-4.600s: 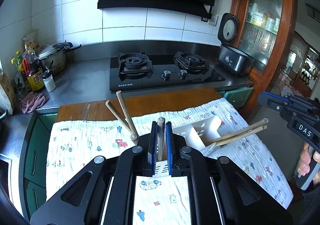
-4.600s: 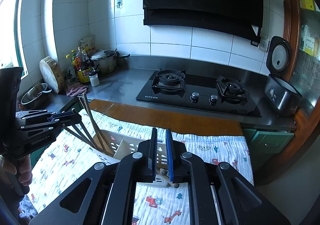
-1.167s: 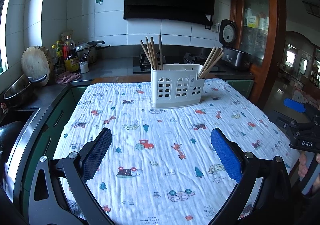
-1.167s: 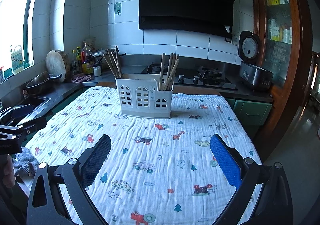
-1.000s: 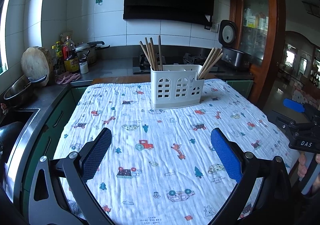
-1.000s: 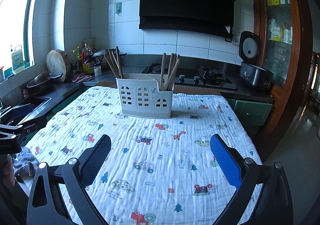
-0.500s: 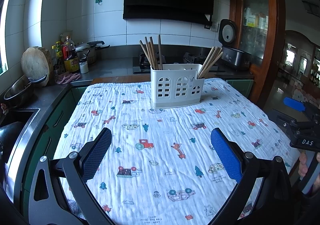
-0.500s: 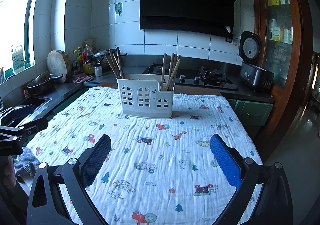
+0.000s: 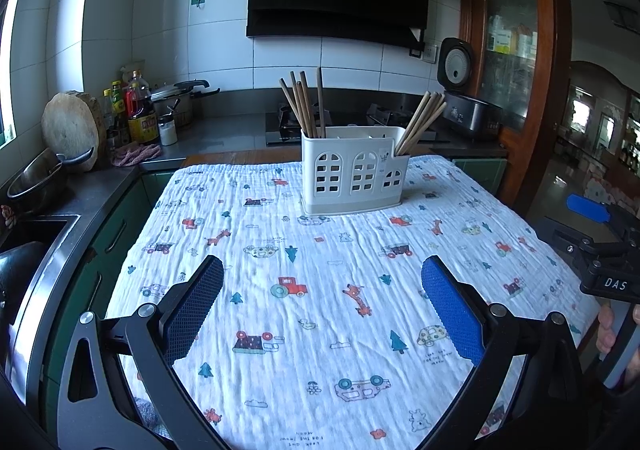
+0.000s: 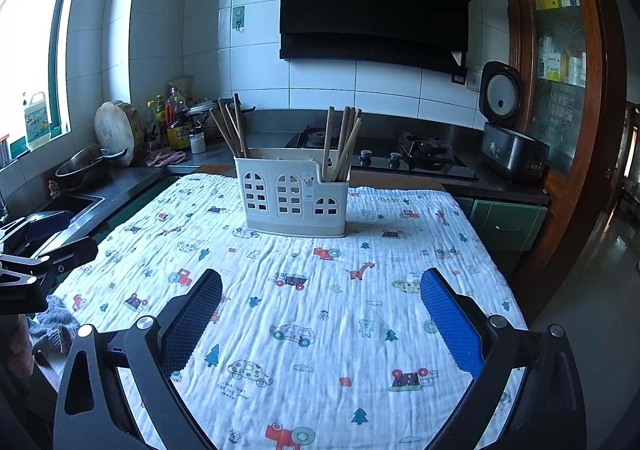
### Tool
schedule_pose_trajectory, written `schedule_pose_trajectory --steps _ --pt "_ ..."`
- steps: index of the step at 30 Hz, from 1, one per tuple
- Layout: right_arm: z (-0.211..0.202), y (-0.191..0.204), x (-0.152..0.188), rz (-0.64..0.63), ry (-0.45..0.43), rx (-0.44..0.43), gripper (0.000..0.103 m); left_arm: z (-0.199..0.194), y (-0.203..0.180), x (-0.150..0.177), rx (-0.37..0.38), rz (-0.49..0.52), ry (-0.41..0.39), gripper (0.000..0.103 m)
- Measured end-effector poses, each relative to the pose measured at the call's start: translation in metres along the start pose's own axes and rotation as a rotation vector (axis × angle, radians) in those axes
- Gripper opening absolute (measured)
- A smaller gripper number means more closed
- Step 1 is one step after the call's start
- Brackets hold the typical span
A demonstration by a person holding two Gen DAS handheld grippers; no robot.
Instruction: Organize utensils
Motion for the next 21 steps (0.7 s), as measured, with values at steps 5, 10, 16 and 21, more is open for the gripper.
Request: schedule_pose_trajectory --steps 5,10,16,21 --pt "0.0010 0.0003 -0.0010 0.002 -0.001 -0.001 0.096 0.0015 -0.0004 0.0018 0.000 0.001 0.003 0.098" --pt "0.0017 0.0001 -0.0012 0.002 -0.001 -0.006 0.096 0.0027 -0.0003 0.0025 0.000 -0.002 0.005 0.098" --pt "0.0026 0.0003 -0.0011 0.003 -0.001 -0.005 0.096 0.0029 -0.0003 0.0028 0.001 -0.001 0.003 0.098" --pt "0.0017 0.0003 -0.0008 0.002 -0.001 -0.003 0.096 0.0044 0.0001 0.0024 -0.002 -0.003 0.009 0.098"
Point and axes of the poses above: each gripper's, at about its wrist camera, not at the fingertips, and z roughly the way its jaws point, y to its left, x to its underside, the point moved 2 cm from there along z, roughly the way its jaws point, and after that the axes turned 4 degrees about y, right-handed, at the moved point
